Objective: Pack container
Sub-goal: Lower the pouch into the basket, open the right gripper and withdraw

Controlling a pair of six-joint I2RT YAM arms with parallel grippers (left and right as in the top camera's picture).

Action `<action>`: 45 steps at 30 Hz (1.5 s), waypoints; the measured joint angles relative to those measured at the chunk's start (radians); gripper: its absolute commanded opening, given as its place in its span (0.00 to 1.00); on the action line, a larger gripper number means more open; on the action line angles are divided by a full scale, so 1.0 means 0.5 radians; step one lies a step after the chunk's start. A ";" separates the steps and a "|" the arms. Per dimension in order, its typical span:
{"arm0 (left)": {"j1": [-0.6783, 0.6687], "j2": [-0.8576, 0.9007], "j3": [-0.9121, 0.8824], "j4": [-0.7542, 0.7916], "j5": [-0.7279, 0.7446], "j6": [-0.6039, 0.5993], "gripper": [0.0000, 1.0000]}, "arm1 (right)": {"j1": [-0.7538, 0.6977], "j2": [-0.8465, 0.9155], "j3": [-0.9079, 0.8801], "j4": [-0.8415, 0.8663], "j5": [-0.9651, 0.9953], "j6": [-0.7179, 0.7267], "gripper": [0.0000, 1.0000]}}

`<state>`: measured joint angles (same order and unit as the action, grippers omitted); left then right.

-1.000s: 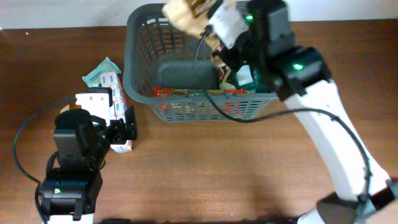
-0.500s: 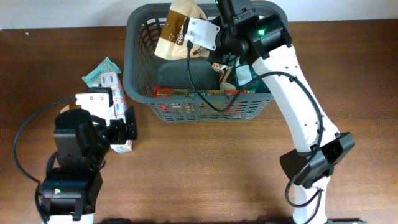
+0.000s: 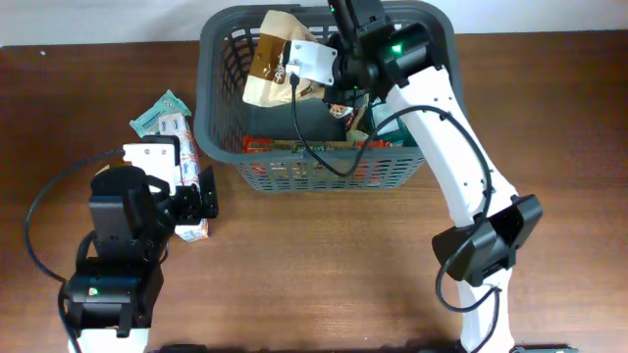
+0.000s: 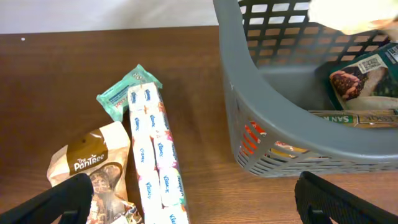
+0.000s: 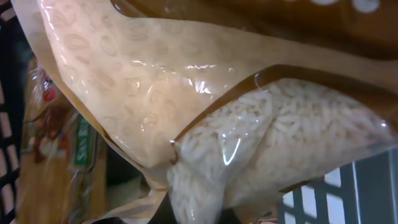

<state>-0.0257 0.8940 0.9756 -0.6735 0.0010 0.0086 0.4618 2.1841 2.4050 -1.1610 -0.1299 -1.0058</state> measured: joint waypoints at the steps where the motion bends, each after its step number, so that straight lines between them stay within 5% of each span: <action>1: 0.000 0.000 0.000 0.000 0.000 0.000 0.99 | 0.000 0.008 0.000 0.003 -0.007 0.000 0.03; 11: 0.000 0.000 0.000 0.000 0.000 0.001 0.99 | 0.000 0.146 0.000 0.003 -0.112 0.012 0.04; 12: 0.000 0.000 0.000 0.000 0.000 0.000 0.99 | 0.000 0.154 0.000 0.003 -0.115 0.014 0.14; 15: 0.000 0.000 0.000 0.000 0.000 0.001 0.99 | 0.000 0.159 0.001 0.031 -0.134 0.039 0.86; 16: 0.000 0.000 0.000 0.000 0.000 0.000 0.99 | 0.000 0.159 0.008 0.057 -0.143 0.056 0.99; 25: 0.000 0.000 0.000 0.000 0.000 0.001 0.99 | -0.001 0.072 0.117 0.063 -0.001 0.348 0.99; 36: 0.000 0.000 0.001 0.027 0.000 0.001 0.99 | -0.334 -0.745 0.404 -0.559 0.168 1.503 0.99; 45: 0.000 0.000 0.001 0.056 0.000 0.001 0.99 | -0.346 -0.948 0.237 -0.938 0.227 1.769 0.94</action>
<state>-0.0257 0.8940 0.9760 -0.6456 0.0010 0.0090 0.2890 1.7103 2.5233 -1.6302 -0.0166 -0.1215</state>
